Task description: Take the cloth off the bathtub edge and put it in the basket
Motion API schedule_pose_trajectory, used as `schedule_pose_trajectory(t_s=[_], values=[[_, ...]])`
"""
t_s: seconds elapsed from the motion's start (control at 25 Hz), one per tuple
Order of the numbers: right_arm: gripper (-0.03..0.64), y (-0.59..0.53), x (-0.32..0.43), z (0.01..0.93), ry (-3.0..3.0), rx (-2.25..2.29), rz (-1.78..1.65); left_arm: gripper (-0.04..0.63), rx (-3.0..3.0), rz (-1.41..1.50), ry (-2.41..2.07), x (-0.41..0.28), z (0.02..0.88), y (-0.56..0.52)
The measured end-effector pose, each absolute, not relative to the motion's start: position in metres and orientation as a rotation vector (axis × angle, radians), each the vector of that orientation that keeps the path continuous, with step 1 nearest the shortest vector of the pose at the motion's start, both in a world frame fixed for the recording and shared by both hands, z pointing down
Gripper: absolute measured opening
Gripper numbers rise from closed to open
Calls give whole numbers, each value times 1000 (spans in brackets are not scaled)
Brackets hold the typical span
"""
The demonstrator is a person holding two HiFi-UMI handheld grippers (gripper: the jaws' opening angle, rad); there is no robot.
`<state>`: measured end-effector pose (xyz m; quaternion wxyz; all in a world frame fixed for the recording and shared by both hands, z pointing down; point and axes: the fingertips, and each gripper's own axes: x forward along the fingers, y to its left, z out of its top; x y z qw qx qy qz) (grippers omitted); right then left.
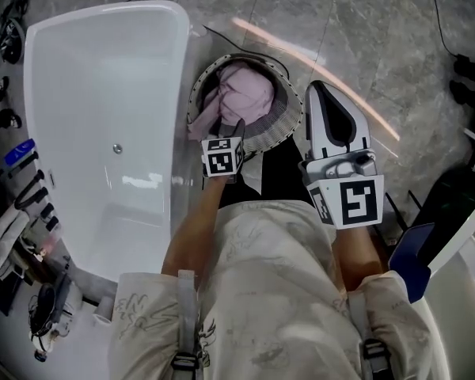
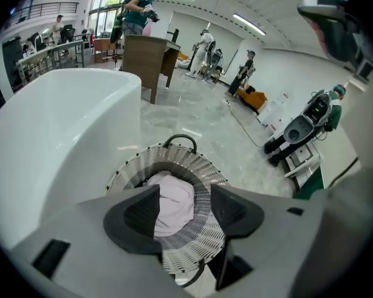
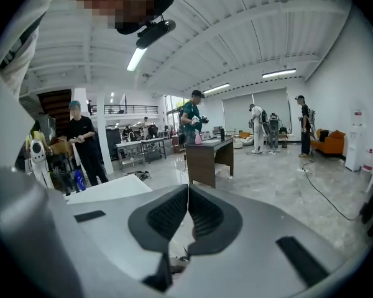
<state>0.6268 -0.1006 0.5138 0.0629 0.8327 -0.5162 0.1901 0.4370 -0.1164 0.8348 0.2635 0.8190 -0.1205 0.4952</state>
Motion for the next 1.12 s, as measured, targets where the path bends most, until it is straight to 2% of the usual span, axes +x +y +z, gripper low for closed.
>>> schedule_pose_trajectory(t_s=[0.32,0.68,1.12], values=[[-11,-110,611,480,-1595,2507,477,247,2366,1196,-319,433,765,-146],[-11,-128,578,447,-1657,2484,360,247,2498,890,-477,420,665,-196],[-11,-174,537,397,-1822,2420,197,247,2615,653,-768,359,567,-263]])
